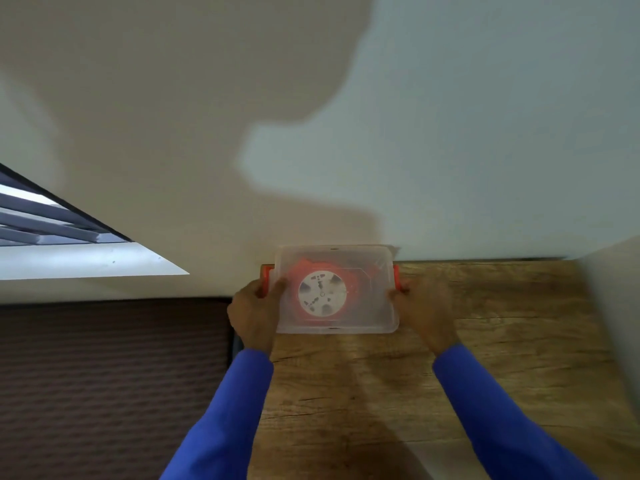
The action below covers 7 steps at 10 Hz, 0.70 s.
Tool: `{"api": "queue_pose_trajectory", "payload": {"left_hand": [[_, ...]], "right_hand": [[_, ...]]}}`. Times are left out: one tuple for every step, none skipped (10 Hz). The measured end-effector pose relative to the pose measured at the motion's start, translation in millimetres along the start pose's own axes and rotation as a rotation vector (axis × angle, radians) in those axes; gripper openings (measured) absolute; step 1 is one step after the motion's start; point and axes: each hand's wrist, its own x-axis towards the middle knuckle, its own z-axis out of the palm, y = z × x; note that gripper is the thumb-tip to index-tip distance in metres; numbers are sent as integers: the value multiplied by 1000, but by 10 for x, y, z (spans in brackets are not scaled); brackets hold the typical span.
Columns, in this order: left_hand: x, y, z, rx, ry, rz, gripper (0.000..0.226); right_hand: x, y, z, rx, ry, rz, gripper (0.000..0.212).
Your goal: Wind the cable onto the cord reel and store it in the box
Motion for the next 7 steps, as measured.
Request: {"api": "queue_pose_trajectory", "payload": {"left_hand": [[-130,56,23,310,122,197,35],[-177,30,-11,378,87,273,44],[-268,-58,-53,391,-55,363,55],[-428,-65,-137,351,-67,416,53],[-608,254,-295,324,26,537,59],[-713,837,-443,251,124,778,67],[-851,1578,-664,209,233,1016,72]], "right_hand": [[-126,-131,117,-168,86,-47,40],[-155,-30,154,-162,147,-89,34],[-301,40,155,-177,112,-203,29],[-402,141,37,-202,176,-297,45],[-418,71,-340,-235,340,-419,61],[-321,-193,-946,-209,530,-537,69],[-336,-551,-1731,-150,728,-656,71]]}}
